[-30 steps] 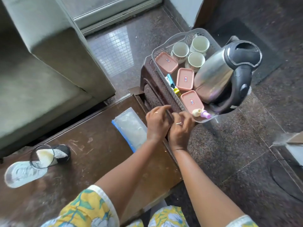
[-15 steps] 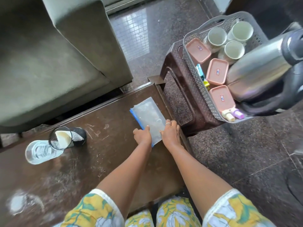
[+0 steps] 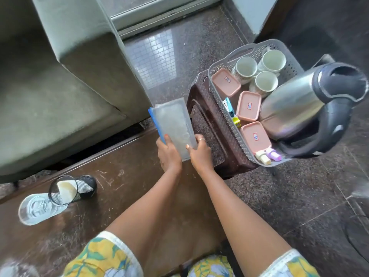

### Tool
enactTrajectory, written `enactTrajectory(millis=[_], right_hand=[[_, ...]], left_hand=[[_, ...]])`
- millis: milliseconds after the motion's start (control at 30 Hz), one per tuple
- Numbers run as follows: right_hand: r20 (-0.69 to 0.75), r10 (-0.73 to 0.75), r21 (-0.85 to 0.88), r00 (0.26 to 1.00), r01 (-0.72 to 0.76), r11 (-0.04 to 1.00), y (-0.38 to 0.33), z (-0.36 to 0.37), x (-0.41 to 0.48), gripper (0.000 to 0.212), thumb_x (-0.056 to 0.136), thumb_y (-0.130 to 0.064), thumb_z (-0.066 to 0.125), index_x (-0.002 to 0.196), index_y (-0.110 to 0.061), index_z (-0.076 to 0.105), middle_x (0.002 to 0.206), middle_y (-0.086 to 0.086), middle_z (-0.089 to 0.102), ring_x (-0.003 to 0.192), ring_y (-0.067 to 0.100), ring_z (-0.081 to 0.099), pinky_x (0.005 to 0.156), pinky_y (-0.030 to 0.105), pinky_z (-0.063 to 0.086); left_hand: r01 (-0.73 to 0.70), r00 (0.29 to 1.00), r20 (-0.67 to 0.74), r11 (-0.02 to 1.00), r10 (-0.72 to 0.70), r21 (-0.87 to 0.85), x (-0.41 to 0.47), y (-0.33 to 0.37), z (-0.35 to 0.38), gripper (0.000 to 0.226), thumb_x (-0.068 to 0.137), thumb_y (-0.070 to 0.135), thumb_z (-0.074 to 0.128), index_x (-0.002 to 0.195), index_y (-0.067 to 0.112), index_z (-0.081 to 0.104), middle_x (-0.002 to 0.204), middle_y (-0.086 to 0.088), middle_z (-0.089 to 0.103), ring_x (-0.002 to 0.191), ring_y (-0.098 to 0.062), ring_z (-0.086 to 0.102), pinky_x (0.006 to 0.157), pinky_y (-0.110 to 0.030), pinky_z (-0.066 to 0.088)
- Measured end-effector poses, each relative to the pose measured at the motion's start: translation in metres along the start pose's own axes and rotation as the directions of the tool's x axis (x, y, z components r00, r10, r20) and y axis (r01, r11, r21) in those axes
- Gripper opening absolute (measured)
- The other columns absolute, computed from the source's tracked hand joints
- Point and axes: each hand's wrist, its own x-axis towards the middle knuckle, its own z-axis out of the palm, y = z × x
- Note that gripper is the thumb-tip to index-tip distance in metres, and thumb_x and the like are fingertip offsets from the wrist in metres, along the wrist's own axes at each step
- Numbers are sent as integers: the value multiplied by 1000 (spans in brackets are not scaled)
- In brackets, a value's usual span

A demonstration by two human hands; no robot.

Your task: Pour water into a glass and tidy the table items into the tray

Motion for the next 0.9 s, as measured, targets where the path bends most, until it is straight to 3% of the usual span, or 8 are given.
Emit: enactTrajectory(millis=[167, 300, 367, 433, 533, 667, 800, 900], right_hand=[[-285, -27, 136, 958, 69, 988, -49, -52, 22, 45, 84, -7, 64, 128, -6, 51, 119, 18, 64, 110, 30, 59, 87, 29, 41], [-491, 56, 187, 870, 42, 981, -70, -98, 39, 51, 81, -10, 66, 129, -4, 49, 115, 22, 65, 106, 35, 60, 77, 27, 34], [-552, 95, 153, 828, -11, 988, -74, -114, 47, 62, 83, -10, 62, 139, -8, 38, 120, 20, 63, 109, 34, 59, 81, 30, 34], [-536, 118, 120, 836, -63, 991, -76, -125, 57, 70, 84, -5, 56, 146, -17, 27, 126, 16, 60, 111, 33, 57, 84, 34, 39], [-444, 184, 116, 877, -147, 982, -73, -133, 71, 61, 87, -3, 48, 143, -23, 35, 130, 12, 57, 113, 30, 55, 80, 29, 40], [-395, 203, 94, 896, -180, 979, -65, -132, 80, 35, 92, -8, 43, 126, 0, 47, 129, 22, 49, 115, 34, 47, 81, 31, 33], [-441, 185, 157, 878, -127, 979, -65, -127, 86, 28, 88, -13, 55, 114, -3, 59, 126, 19, 56, 112, 33, 53, 87, 35, 41], [-487, 287, 340, 825, -124, 932, -62, -123, 85, 27, 90, -25, 52, 112, -11, 60, 123, 13, 59, 109, 31, 53, 79, 36, 38]], left_hand=[[-386, 917, 121, 922, 381, 23, 0, 87, 33, 44, 100, 27, 32, 140, 6, 34, 137, -20, 46, 127, -30, 41, 96, -26, 24], [-646, 752, 291, 750, 592, 142, -8, 150, 66, 52, 94, 15, 43, 142, 4, 29, 131, -23, 49, 122, -32, 44, 94, -25, 25], [-741, 660, 396, 638, 638, 209, -10, 174, 84, 61, 85, 5, 45, 143, 2, 26, 129, -24, 48, 118, -33, 45, 93, -26, 29], [-804, 584, 502, 538, 638, 252, -10, 190, 102, 65, 80, -1, 42, 143, 2, 25, 129, -24, 47, 118, -34, 46, 93, -28, 32], [-892, 449, 632, 363, 631, 271, -7, 200, 126, 57, 81, -6, 39, 137, 4, 38, 127, -22, 50, 115, -34, 50, 87, -27, 35], [-956, 294, 705, 200, 646, 215, 3, 200, 144, 58, 85, -9, 42, 141, 6, 33, 135, -20, 47, 121, -31, 48, 98, -30, 35], [-955, 246, 678, 53, 693, 293, 14, 196, 150, 62, 91, 0, 47, 146, 9, 21, 150, -19, 25, 135, -33, 30, 110, -35, 27], [-925, 238, 644, -33, 727, 379, 13, 183, 145, 54, 91, 1, 43, 142, 17, 32, 151, -13, 26, 136, -35, 24, 112, -41, 24]])
